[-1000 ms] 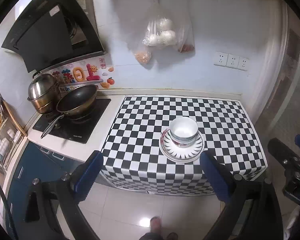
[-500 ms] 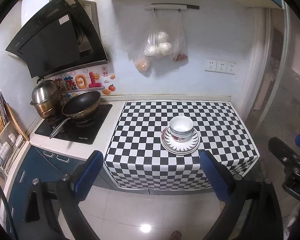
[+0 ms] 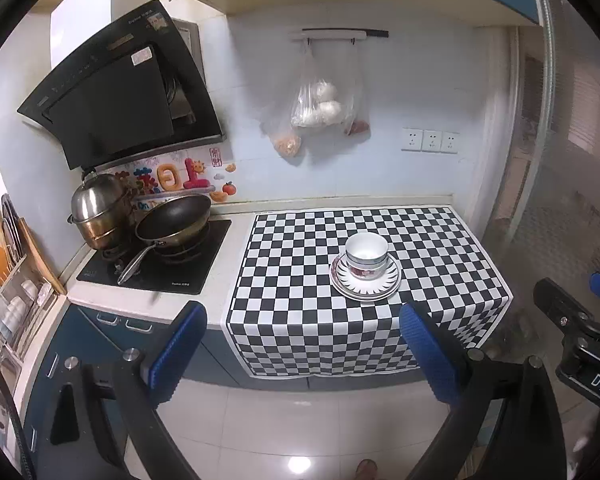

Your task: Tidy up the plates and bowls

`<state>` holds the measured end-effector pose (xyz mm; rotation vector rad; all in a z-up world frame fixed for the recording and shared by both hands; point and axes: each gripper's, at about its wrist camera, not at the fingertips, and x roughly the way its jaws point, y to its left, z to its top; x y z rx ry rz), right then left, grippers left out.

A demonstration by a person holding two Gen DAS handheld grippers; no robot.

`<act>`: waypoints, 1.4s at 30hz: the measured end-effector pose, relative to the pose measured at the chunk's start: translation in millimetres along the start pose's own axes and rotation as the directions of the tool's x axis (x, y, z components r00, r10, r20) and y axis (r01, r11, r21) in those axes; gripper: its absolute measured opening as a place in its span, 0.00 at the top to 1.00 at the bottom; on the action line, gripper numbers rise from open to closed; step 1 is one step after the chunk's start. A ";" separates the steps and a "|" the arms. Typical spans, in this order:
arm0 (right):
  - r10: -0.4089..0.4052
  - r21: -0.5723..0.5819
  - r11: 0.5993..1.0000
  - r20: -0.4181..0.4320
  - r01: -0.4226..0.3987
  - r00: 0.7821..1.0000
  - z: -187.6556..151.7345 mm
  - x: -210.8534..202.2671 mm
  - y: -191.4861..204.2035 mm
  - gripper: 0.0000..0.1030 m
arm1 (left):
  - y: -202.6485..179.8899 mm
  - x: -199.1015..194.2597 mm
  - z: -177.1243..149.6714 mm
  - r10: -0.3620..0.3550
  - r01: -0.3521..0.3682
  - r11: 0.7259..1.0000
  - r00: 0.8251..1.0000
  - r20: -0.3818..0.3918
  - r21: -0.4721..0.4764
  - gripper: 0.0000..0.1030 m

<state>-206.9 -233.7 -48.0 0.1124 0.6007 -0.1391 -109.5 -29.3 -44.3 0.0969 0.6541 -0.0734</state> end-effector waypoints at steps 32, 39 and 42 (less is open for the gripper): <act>-0.086 -0.003 0.996 0.031 0.086 0.996 -12.5 -42.9 -8.8 0.00 | -6.3 -32.5 -12.9 -0.014 0.014 1.000 0.999 0.041 0.010 0.04; -0.085 -0.004 0.996 0.033 0.086 0.996 -12.1 -41.0 -9.6 0.00 | -6.8 -32.6 -10.8 -0.009 0.009 1.000 0.999 0.051 0.012 0.04; -0.083 -0.001 0.997 0.032 0.083 0.996 -11.9 -39.7 -11.3 0.00 | -7.7 -32.2 -10.5 -0.006 0.005 1.000 0.999 0.051 0.009 0.04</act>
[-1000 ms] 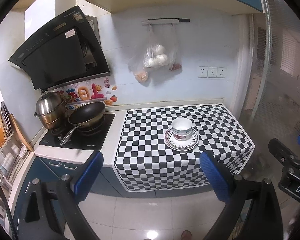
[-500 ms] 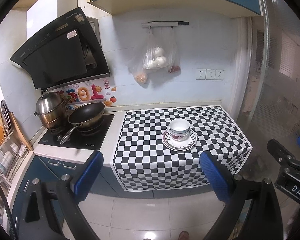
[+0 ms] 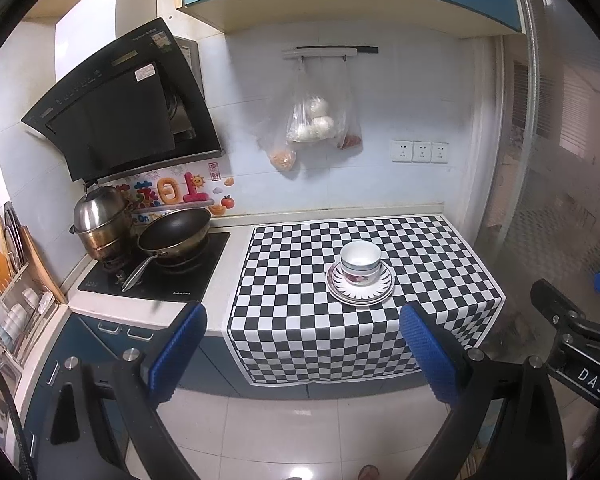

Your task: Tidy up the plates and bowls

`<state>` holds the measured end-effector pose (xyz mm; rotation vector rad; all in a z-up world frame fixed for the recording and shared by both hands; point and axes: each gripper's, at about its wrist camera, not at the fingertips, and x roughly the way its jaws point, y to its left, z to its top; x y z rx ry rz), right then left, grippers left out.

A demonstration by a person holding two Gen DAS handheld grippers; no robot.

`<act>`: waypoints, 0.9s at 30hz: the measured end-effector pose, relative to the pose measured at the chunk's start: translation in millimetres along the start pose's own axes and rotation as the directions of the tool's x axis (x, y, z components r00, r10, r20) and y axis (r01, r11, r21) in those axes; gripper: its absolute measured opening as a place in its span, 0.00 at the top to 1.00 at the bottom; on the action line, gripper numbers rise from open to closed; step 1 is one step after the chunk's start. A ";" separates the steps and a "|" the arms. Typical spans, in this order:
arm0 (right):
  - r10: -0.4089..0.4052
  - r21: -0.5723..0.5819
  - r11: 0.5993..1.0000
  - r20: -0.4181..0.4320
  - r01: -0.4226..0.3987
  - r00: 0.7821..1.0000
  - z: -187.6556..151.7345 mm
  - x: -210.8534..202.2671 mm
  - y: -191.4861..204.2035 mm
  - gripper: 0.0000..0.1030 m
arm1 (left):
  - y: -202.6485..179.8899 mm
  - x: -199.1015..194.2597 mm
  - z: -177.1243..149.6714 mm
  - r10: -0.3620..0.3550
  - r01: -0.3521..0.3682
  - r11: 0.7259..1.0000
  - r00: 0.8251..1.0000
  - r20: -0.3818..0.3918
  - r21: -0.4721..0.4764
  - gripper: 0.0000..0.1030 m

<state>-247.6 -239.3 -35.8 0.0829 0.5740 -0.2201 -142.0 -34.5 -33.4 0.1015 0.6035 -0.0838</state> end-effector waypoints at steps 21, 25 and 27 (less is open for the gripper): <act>0.008 -0.018 1.000 -0.020 -0.008 1.000 4.7 24.1 7.4 0.00 | 1.4 16.4 -2.4 0.025 -0.025 1.000 0.999 -0.024 -0.013 0.04; 0.006 -0.019 1.000 -0.022 -0.007 1.000 5.3 26.3 8.8 0.00 | 2.0 18.8 -1.6 0.035 -0.035 0.999 0.999 -0.020 -0.006 0.04; 0.006 -0.019 1.000 -0.022 -0.007 1.000 5.2 25.6 9.0 0.00 | 2.3 19.9 -1.2 0.033 -0.033 0.999 0.999 -0.021 -0.007 0.04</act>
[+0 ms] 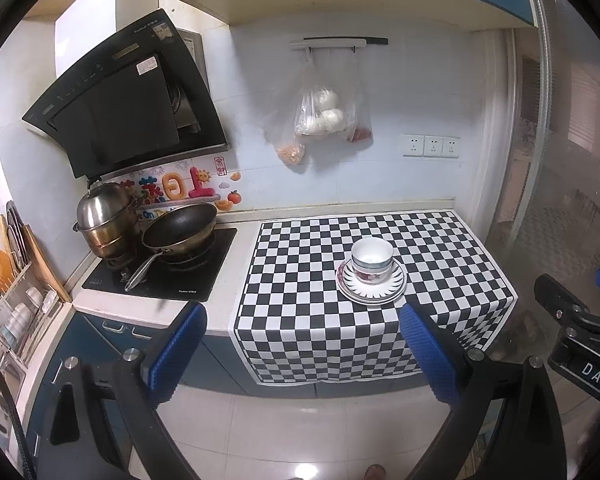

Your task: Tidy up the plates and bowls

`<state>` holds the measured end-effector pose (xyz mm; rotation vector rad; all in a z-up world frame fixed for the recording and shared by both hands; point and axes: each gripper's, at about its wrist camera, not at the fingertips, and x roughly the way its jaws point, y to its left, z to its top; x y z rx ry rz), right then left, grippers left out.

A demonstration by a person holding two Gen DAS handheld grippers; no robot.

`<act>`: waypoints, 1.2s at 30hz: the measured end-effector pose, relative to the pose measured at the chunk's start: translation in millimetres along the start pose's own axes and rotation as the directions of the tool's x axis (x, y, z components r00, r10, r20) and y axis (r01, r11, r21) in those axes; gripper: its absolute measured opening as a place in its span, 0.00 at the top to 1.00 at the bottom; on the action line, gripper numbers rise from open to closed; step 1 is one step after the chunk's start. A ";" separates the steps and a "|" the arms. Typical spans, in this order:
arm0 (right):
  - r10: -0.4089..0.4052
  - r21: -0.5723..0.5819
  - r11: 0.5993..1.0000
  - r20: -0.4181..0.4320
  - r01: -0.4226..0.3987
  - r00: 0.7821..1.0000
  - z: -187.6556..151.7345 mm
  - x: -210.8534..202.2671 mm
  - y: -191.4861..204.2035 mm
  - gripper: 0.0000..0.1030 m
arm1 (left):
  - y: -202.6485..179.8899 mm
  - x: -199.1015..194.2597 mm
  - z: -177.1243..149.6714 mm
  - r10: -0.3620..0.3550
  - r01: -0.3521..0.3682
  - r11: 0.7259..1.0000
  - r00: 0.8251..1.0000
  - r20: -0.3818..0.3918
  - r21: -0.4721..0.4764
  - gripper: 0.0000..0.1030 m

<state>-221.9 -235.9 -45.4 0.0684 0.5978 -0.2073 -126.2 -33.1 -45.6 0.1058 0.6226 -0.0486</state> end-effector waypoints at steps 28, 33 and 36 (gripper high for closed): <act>0.004 -0.009 1.000 -0.010 -0.004 1.000 3.0 17.4 -0.1 0.00 | 7.1 13.4 8.8 -0.015 0.015 1.000 1.000 -0.004 -0.026 0.04; 0.005 -0.007 1.000 -0.011 -0.005 1.000 2.4 21.0 0.0 0.00 | 8.6 13.7 8.2 -0.013 0.013 1.000 1.000 0.002 -0.023 0.04; 0.007 -0.006 1.000 -0.010 -0.007 1.000 2.2 20.0 -0.2 0.00 | 10.1 13.6 8.0 -0.010 0.011 1.000 1.000 0.008 -0.020 0.04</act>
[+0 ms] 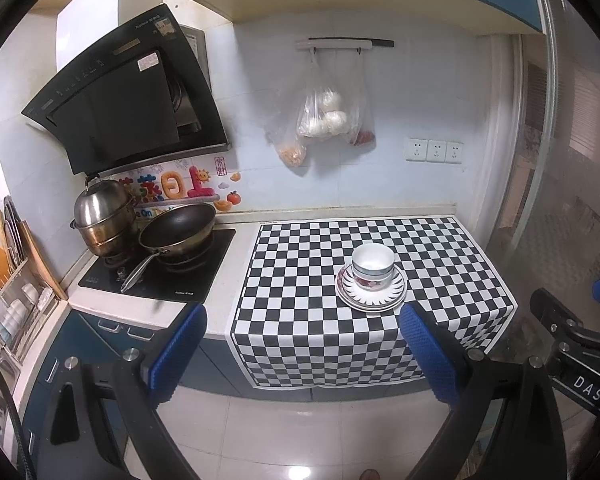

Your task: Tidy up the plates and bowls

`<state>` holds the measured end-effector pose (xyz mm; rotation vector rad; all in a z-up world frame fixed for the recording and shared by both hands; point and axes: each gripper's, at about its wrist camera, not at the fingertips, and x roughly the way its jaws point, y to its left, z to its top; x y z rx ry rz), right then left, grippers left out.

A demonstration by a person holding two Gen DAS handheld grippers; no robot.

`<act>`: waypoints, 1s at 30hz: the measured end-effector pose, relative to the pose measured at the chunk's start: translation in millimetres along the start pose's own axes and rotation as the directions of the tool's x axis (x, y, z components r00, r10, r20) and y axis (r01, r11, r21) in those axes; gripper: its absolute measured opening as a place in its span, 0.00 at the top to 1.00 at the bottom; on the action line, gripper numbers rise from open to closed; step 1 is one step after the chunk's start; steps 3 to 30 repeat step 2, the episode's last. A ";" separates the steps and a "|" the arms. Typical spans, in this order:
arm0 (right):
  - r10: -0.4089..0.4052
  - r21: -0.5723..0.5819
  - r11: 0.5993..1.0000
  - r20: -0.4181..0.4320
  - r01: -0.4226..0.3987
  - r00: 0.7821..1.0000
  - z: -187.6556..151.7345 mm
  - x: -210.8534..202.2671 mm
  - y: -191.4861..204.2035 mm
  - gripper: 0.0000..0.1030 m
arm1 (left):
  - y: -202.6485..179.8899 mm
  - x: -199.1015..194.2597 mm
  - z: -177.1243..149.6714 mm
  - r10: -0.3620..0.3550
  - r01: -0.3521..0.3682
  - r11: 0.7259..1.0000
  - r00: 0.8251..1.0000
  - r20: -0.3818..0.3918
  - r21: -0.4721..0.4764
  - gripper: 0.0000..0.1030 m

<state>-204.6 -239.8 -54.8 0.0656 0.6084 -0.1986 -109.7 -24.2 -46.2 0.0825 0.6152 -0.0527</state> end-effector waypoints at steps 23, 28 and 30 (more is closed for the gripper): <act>0.001 0.001 1.000 0.002 -0.001 1.000 -0.6 1.4 0.2 0.00 | 0.5 0.1 0.1 -0.002 0.002 1.000 1.000 0.000 -0.001 0.04; 0.001 0.001 1.000 0.002 -0.001 1.000 -0.6 1.4 0.2 0.00 | 0.5 0.1 0.1 -0.002 0.002 1.000 1.000 0.000 -0.001 0.04; 0.001 0.001 1.000 0.002 -0.001 1.000 -0.6 1.4 0.2 0.00 | 0.5 0.1 0.1 -0.002 0.002 1.000 1.000 0.000 -0.001 0.04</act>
